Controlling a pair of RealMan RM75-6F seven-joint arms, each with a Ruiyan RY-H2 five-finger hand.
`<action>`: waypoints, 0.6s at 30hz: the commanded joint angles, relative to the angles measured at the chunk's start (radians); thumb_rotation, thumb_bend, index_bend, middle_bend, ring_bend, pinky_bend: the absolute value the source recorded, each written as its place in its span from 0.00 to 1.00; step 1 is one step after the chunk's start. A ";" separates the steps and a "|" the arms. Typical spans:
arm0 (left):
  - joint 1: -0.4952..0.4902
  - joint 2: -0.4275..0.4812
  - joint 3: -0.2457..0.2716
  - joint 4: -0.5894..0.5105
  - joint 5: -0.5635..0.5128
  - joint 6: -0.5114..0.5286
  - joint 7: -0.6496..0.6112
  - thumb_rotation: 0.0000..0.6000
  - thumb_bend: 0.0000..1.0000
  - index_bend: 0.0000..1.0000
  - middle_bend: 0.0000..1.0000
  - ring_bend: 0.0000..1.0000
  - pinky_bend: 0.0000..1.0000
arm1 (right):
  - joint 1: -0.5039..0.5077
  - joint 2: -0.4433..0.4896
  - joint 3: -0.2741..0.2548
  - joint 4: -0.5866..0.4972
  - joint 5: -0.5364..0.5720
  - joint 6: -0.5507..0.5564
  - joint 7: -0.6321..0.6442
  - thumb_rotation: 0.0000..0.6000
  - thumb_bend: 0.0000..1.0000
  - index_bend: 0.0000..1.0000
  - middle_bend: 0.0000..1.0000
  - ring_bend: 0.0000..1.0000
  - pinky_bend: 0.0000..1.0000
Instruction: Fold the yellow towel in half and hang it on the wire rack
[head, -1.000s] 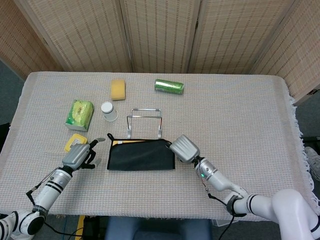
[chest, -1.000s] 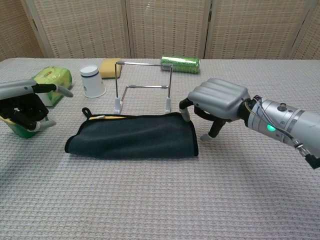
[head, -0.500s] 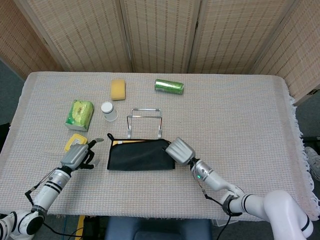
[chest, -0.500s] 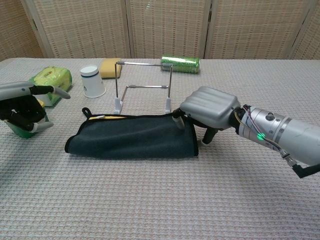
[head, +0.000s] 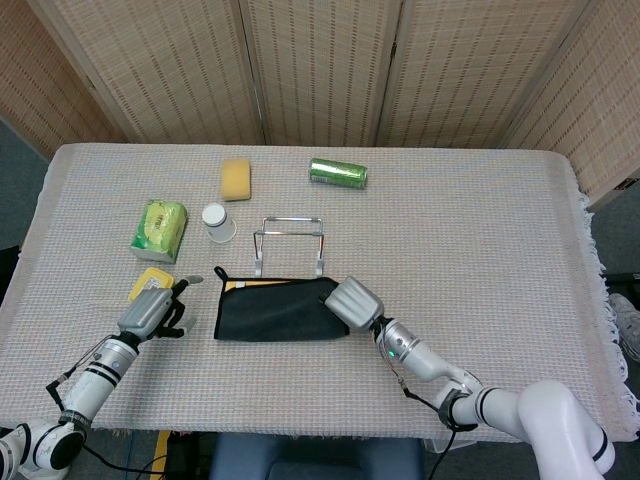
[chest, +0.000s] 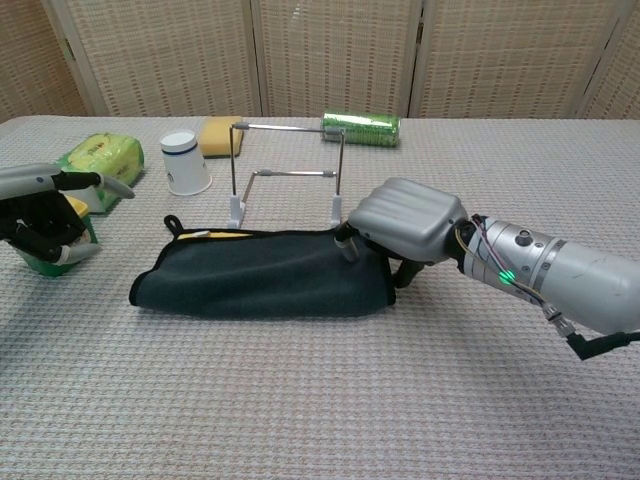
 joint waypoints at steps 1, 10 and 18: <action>0.000 0.000 0.000 0.000 0.001 0.000 -0.001 1.00 0.44 0.16 0.88 0.86 0.99 | -0.002 0.003 0.000 -0.003 -0.005 0.008 0.003 1.00 0.31 0.44 0.86 1.00 1.00; -0.003 0.001 -0.001 0.000 0.002 -0.007 0.002 1.00 0.44 0.16 0.88 0.86 0.99 | -0.002 0.013 0.007 -0.019 -0.026 0.040 0.016 1.00 0.48 0.49 0.86 1.00 1.00; 0.002 0.011 -0.001 -0.016 0.007 0.004 0.012 1.00 0.44 0.16 0.88 0.86 0.99 | -0.009 0.057 0.049 -0.093 -0.060 0.164 0.063 1.00 0.65 0.71 0.90 1.00 1.00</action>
